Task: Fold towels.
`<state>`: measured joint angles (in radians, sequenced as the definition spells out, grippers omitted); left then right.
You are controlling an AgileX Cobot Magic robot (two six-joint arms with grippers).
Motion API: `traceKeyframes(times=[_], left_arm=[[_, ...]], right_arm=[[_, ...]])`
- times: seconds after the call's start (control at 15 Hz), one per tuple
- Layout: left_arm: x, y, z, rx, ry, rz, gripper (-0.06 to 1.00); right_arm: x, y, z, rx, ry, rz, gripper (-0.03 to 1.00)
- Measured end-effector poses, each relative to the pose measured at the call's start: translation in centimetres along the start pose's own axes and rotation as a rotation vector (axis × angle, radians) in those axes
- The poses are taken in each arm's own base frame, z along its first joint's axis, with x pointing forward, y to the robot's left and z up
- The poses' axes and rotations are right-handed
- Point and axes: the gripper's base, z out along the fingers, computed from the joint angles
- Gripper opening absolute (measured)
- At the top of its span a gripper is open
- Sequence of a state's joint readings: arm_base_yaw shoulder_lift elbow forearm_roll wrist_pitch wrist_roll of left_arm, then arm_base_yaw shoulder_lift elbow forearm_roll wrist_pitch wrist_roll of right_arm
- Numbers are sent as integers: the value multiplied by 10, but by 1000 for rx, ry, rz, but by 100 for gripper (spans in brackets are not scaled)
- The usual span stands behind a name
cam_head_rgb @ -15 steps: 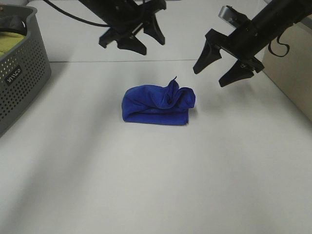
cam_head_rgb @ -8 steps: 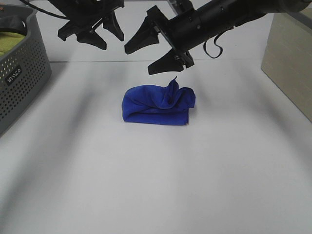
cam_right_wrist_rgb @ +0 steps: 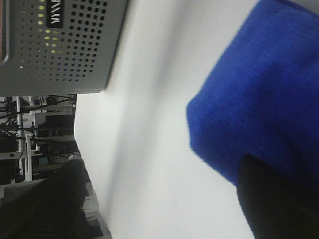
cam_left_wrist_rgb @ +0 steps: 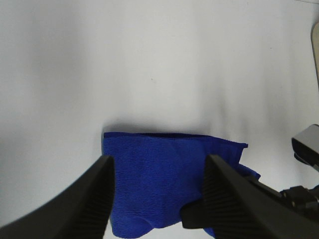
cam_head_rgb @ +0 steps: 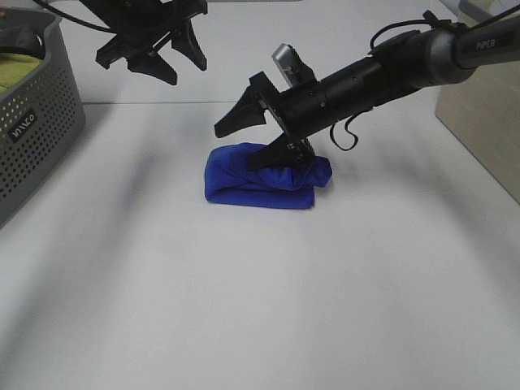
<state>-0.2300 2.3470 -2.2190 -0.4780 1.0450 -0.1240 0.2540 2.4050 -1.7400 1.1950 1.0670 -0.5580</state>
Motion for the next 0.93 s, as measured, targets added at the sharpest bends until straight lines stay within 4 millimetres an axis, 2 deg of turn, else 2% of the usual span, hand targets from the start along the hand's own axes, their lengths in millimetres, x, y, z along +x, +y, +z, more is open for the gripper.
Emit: traceKeyframes(times=[0.13, 0.2, 0.47, 0.73, 0.93], left_arm=[[0, 0, 0, 0, 0, 0, 52], [0, 0, 0, 0, 0, 0, 52], [0, 0, 0, 0, 0, 0, 52], [1, 1, 0, -12, 9, 6, 52], [4, 6, 0, -60, 43, 30, 52]], right_arm=[[-4, -22, -16, 35, -6, 44, 80], [-6, -34, -31, 58, -11, 56, 79], [-3, -46, -39, 142, 35, 20, 79], [0, -42, -43, 168, 73, -7, 79], [1, -27, -62, 277, 101, -89, 79]])
